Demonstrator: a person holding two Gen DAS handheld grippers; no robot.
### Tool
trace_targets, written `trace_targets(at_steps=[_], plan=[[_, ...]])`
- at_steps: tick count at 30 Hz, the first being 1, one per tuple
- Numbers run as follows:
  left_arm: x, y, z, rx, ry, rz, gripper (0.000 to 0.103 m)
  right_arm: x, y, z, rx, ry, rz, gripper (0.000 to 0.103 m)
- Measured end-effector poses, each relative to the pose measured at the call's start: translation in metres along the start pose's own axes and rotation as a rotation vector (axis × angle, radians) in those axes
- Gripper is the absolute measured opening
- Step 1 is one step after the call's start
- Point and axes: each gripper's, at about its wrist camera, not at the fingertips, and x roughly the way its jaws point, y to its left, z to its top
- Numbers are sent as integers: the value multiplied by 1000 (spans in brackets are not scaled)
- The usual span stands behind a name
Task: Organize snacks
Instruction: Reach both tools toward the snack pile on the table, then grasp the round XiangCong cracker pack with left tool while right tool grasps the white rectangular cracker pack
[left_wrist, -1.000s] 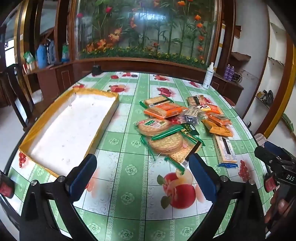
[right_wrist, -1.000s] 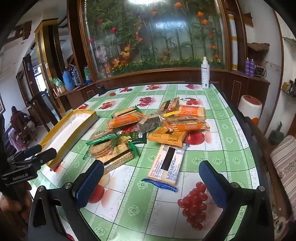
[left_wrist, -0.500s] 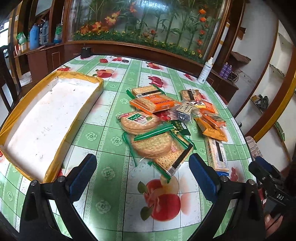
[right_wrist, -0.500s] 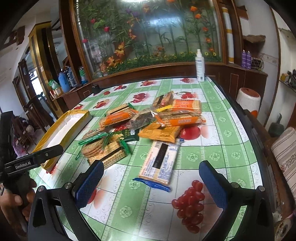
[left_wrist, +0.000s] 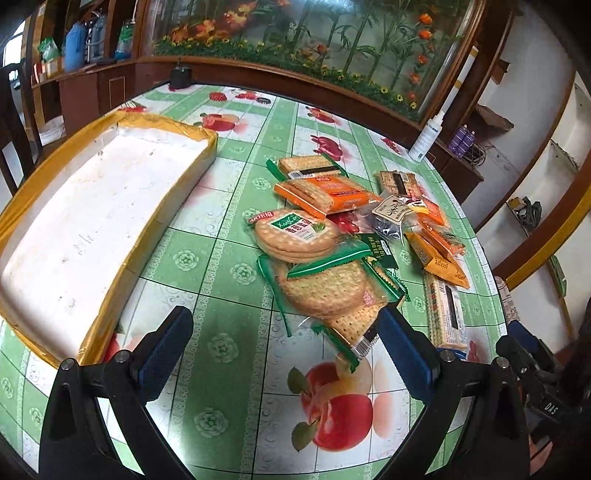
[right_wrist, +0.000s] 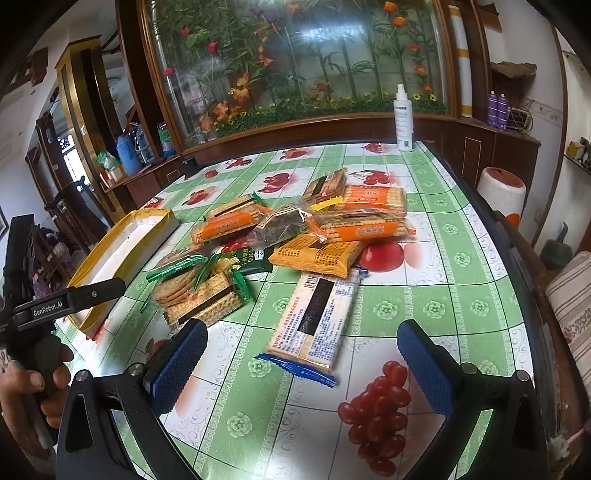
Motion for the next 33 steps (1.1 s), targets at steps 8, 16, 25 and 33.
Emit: trace_targets(at_steps=[8,16,25,33], plan=[[15,-11,17,-2,30,15,100,8,-1,0,15,23,-25,103],[51,-13,52,-45,98,59,100,16,-4,-1,42,39,-29,103],[80,-23,70,-38,165,116,100,29,-11,10,62,65,-34,103],[94,-26,72,-10,176,177,100,49,-8,6,66,126,-70,103]])
